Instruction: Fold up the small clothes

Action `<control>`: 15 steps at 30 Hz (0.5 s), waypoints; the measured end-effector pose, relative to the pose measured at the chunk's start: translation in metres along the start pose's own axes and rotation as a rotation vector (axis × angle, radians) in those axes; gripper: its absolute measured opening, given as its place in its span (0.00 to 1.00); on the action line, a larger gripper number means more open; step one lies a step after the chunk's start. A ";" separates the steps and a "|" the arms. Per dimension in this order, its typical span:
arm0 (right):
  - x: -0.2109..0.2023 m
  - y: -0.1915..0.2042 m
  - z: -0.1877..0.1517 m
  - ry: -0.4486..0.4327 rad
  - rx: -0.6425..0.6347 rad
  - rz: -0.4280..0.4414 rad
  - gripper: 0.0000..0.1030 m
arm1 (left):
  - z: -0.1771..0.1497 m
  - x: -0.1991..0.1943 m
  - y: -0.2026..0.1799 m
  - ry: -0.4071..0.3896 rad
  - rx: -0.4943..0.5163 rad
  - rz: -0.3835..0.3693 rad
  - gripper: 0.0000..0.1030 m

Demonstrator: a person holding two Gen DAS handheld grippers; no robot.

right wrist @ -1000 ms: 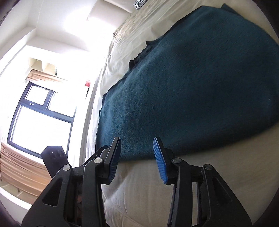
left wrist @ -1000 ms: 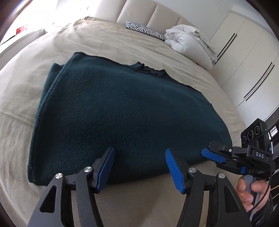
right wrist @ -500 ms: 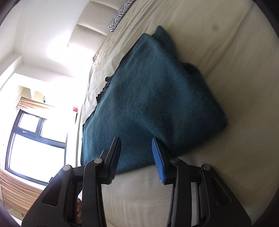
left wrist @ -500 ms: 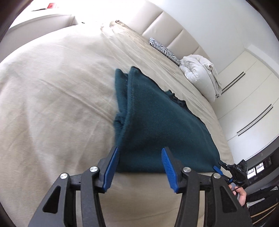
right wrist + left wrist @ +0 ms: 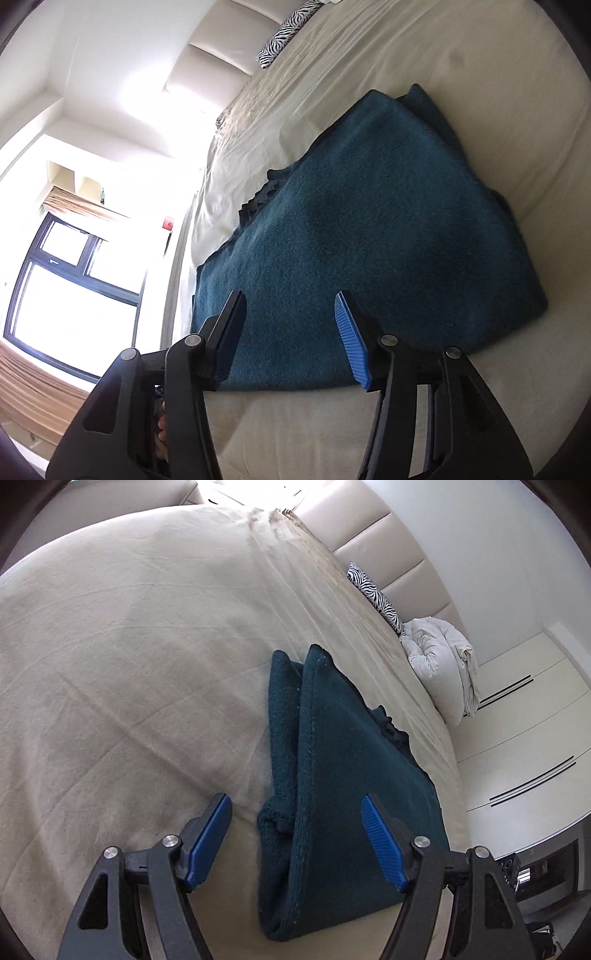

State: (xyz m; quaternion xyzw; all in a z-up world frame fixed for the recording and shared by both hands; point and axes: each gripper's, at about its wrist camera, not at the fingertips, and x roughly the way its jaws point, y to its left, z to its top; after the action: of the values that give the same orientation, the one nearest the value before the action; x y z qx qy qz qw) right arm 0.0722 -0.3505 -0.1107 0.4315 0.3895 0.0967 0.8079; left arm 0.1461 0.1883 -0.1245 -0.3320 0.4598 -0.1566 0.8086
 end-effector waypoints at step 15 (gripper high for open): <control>0.101 0.057 0.021 0.191 -0.047 0.126 0.49 | 0.021 0.034 0.001 0.142 -0.062 -0.095 0.51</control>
State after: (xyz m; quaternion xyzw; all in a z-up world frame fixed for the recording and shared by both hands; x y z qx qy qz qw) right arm 0.1657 -0.2791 -0.1148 0.4251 0.4343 0.1972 0.7693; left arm 0.1820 0.1778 -0.1394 -0.3664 0.5044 -0.2035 0.7549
